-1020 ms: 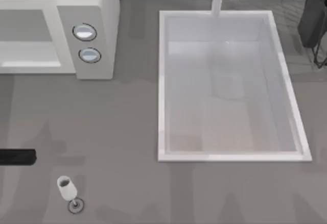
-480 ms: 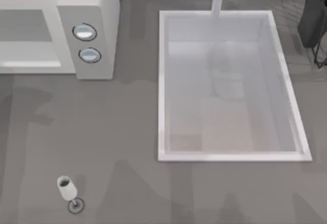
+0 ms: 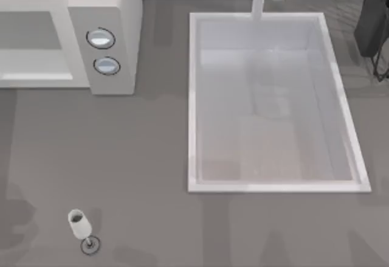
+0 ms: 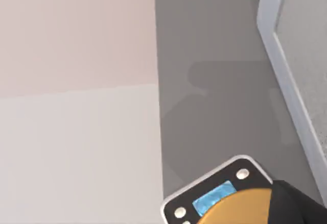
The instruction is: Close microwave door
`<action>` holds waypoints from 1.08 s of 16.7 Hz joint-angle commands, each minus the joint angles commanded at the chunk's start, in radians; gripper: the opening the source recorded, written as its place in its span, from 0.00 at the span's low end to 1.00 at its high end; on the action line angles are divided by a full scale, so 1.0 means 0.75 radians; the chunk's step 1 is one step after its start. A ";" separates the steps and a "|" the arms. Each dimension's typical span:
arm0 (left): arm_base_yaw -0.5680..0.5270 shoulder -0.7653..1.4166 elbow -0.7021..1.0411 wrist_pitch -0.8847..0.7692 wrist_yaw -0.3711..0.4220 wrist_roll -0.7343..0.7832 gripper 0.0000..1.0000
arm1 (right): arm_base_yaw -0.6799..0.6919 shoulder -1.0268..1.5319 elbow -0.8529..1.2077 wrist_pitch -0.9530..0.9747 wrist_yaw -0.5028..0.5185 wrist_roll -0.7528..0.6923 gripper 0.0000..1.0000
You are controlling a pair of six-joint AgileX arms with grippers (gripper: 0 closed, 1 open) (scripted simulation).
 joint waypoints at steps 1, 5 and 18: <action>0.063 0.065 0.040 -0.043 0.040 0.030 0.00 | 0.000 0.000 0.000 0.000 0.000 0.000 1.00; 0.204 0.185 0.137 -0.155 0.137 0.100 0.00 | 0.000 0.000 0.000 0.000 0.000 0.000 1.00; 0.212 0.301 -0.088 0.190 0.147 0.111 0.00 | 0.000 0.000 0.000 0.000 0.000 0.000 1.00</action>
